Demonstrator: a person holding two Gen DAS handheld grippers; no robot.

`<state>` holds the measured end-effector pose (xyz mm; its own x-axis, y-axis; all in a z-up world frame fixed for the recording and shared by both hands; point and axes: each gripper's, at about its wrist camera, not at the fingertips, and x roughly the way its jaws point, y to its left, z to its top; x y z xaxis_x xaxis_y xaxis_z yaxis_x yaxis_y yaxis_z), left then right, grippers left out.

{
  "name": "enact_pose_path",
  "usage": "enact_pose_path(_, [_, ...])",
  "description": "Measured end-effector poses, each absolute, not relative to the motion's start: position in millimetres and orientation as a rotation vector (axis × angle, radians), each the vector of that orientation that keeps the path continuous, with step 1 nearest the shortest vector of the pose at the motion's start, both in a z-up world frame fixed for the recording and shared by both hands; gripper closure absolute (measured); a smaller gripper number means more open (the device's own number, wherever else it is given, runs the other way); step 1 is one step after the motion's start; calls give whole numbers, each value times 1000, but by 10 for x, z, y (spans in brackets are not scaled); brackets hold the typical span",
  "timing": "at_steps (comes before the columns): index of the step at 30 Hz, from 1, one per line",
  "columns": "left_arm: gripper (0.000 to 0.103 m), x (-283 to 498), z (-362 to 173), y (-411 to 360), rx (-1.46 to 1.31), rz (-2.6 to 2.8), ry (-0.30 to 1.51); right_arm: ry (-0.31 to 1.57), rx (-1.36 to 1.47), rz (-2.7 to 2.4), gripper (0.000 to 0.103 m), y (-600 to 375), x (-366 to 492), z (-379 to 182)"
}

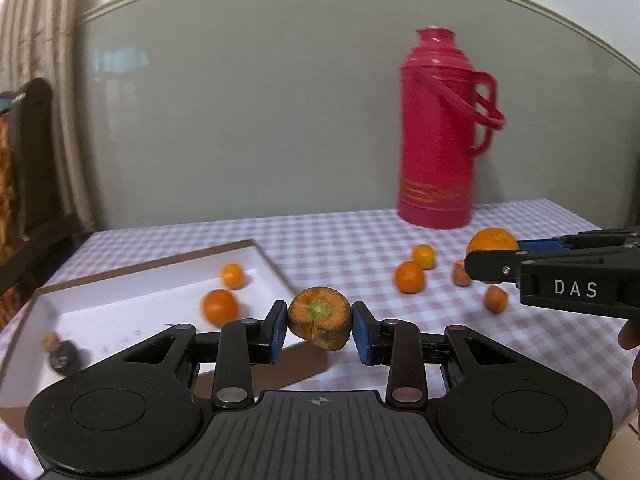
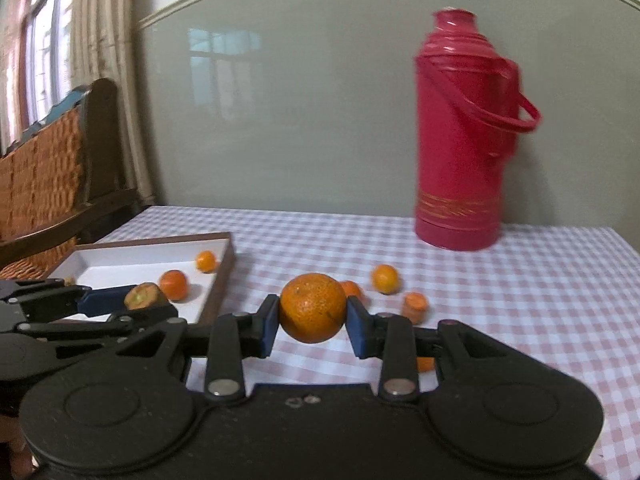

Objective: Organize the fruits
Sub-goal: 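Carry the cut piece and mandarin with both grippers over the white box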

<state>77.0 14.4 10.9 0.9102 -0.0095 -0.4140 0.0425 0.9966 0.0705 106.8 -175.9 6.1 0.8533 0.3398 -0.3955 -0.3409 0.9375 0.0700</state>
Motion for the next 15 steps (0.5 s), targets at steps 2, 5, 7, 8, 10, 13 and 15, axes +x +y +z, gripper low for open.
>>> enact_pose_path(2, [68, 727, 106, 266, 77, 0, 423, 405, -10, 376, 76, -1671, 1052, 85])
enact_pose_path(5, [68, 680, 97, 431, 69, 30, 423, 393, -14, 401, 76, -1544, 1053, 115])
enact_pose_path(7, [68, 653, 88, 531, 65, 46, 427, 385, -14, 421, 76, -1459, 1064, 125])
enact_pose_path(8, [68, 638, 88, 583, 65, 57, 425, 381, -17, 431, 76, -1405, 1060, 130])
enact_pose_path(10, [68, 612, 88, 657, 63, 77, 423, 375, -20, 452, 76, -1313, 1057, 138])
enact_pose_path(13, [68, 577, 97, 789, 53, 106, 422, 366, -31, 484, 76, -1175, 1042, 151])
enact_pose_path(15, [68, 541, 98, 879, 49, 123, 421, 355, -37, 502, 76, -1085, 1019, 160])
